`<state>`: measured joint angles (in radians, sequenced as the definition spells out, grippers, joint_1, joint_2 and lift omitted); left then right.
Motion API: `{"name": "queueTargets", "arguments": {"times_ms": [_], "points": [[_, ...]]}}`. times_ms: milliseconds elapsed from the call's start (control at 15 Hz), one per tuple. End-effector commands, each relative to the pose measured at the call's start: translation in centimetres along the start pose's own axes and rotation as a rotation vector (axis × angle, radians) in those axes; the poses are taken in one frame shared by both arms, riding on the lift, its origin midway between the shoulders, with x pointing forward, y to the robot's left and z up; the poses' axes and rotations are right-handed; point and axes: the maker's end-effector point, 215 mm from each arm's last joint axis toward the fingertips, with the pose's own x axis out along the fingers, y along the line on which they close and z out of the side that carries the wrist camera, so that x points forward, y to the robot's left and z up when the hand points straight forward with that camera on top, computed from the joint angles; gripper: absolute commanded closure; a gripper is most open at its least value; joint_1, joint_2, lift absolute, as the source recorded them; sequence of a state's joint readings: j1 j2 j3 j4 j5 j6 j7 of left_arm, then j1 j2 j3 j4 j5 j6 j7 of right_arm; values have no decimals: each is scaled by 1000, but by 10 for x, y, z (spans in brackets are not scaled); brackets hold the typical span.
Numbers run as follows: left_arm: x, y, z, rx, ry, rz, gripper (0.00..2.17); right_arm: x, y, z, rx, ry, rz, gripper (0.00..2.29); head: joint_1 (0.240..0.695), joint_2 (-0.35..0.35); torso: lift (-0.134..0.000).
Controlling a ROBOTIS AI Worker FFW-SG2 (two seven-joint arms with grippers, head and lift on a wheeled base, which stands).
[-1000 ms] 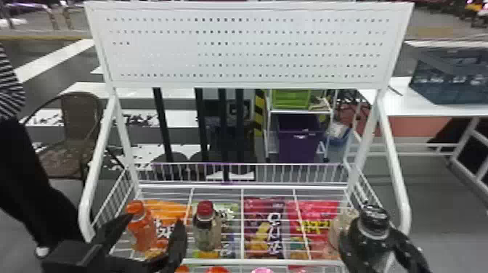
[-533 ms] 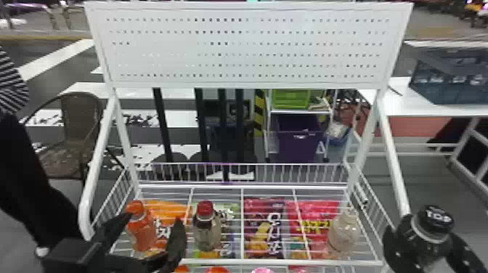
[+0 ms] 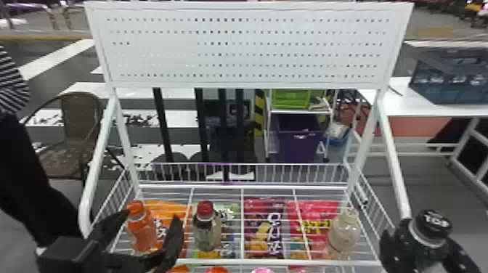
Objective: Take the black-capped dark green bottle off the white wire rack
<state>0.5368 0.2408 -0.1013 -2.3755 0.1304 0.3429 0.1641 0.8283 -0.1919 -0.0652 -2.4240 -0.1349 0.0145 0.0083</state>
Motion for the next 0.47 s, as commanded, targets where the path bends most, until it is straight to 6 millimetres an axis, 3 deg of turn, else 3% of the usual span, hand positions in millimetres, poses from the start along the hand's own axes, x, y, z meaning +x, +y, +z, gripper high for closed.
{"name": "queueTargets", "arguments": {"times_ms": [0, 400], "points": [[0, 0, 0, 0, -1, 0, 144, 0, -3, -1, -3, 5, -5, 1217, 499, 0, 0], [-2, -2, 5, -4, -8, -4, 144, 0, -2, -2, -2, 9, -4, 1126, 499, 0, 0]]}}
